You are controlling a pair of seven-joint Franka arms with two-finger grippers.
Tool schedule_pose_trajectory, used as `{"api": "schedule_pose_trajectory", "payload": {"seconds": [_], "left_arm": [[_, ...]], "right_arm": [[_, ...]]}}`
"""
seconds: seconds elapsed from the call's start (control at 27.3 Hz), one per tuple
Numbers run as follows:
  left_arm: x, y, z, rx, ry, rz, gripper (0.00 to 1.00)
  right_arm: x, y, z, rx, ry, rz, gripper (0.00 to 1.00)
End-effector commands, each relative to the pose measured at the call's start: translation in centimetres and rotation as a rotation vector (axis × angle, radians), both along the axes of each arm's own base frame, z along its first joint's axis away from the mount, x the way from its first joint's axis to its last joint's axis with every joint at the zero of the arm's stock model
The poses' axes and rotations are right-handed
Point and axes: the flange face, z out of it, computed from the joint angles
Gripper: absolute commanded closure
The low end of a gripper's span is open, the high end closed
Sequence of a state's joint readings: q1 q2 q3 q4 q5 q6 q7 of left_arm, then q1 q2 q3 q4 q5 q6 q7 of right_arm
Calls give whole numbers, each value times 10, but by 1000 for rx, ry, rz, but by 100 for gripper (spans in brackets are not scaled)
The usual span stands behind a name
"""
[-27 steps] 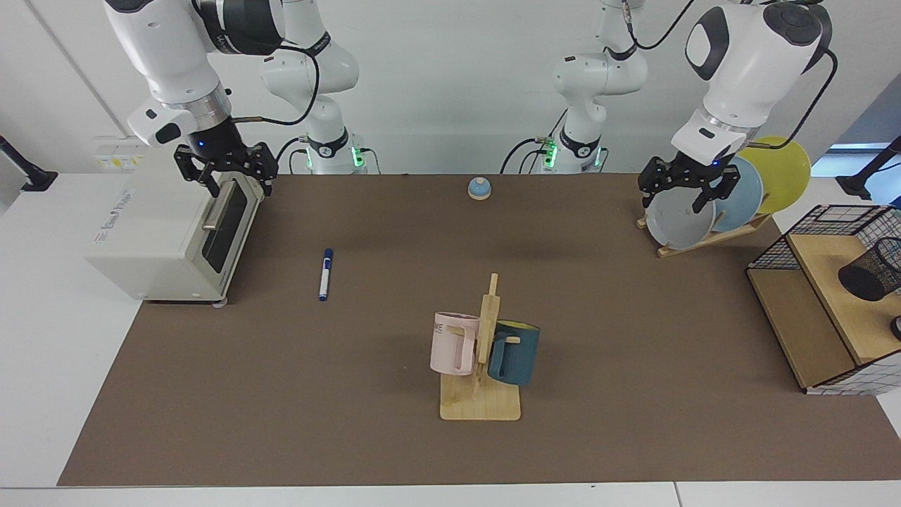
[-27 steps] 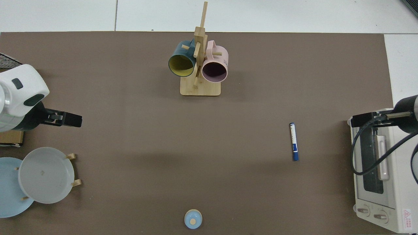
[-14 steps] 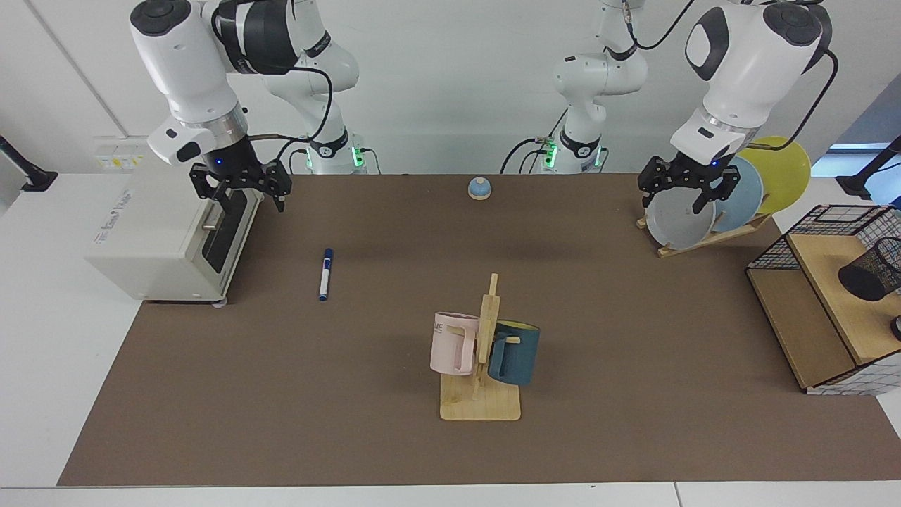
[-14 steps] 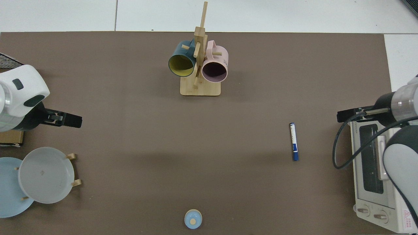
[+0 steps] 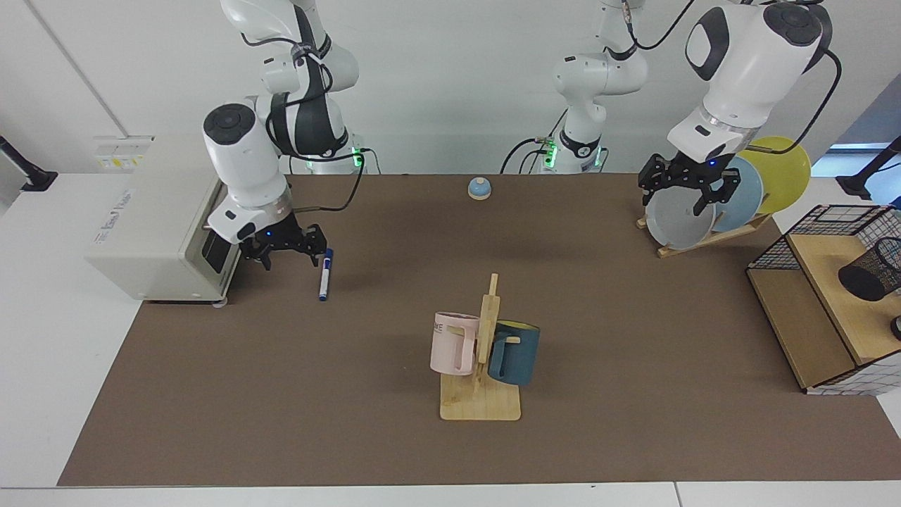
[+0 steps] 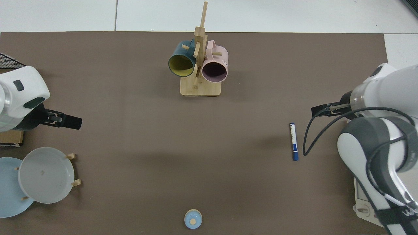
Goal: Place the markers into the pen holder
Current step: 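Reach the right gripper down toward the blue marker on the table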
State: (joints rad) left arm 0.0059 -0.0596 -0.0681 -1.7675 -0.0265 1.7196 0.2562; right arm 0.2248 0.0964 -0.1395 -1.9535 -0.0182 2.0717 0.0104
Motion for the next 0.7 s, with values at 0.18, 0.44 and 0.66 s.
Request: {"api": "schedule_pose_trajectory", "payload": {"seconds": [0.18,0.44,0.66], "left_arm": [[3,2,2,10,-11,-140,0],[2,2,1,11,-9,-186,0],[2,-3,1,13,-12,-330,0]], "right_arm": [[-16,2,-78,4,51,-49,0],[-33,1,-112,2,72,-68,0],[-35,0,-133,2,40,-66,0]]}}
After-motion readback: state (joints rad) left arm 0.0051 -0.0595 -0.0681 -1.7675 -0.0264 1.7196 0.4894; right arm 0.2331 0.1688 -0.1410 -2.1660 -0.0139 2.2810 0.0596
